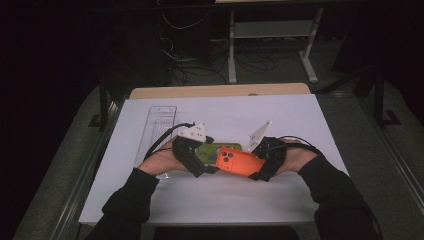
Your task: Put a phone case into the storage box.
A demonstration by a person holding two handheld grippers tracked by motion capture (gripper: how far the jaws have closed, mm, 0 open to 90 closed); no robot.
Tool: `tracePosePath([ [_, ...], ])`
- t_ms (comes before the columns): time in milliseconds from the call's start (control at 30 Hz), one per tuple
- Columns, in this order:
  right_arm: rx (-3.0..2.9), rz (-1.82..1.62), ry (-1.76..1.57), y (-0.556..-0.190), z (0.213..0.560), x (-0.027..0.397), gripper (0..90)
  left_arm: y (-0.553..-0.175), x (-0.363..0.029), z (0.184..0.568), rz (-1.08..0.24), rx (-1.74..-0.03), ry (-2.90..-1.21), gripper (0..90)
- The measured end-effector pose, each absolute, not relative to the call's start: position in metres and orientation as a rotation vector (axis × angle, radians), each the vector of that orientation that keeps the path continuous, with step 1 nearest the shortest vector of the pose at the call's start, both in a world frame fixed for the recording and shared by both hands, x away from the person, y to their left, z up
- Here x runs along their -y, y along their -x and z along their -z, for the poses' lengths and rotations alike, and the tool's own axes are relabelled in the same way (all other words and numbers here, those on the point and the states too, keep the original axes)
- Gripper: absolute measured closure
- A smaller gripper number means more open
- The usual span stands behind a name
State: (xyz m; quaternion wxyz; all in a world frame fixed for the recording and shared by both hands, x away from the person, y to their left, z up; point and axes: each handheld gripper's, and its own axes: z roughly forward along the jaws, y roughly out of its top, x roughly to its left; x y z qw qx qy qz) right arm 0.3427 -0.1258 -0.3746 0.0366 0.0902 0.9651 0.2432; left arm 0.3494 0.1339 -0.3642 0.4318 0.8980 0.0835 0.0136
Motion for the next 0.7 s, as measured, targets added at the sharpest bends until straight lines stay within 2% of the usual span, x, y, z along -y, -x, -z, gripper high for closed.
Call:
tracePosePath([
  [467, -3.006, -0.739, -0.130, -0.330, 0.375, 0.099, 15.5, -0.341, -0.123, 0.372, 0.049, -0.063, -2.320, 0.0],
  [700, -3.008, -0.733, -0.089, -0.326, 0.375, 0.092, 15.5, -0.336, -0.115, 0.381, 0.063, -0.043, -2.382, 0.0],
])
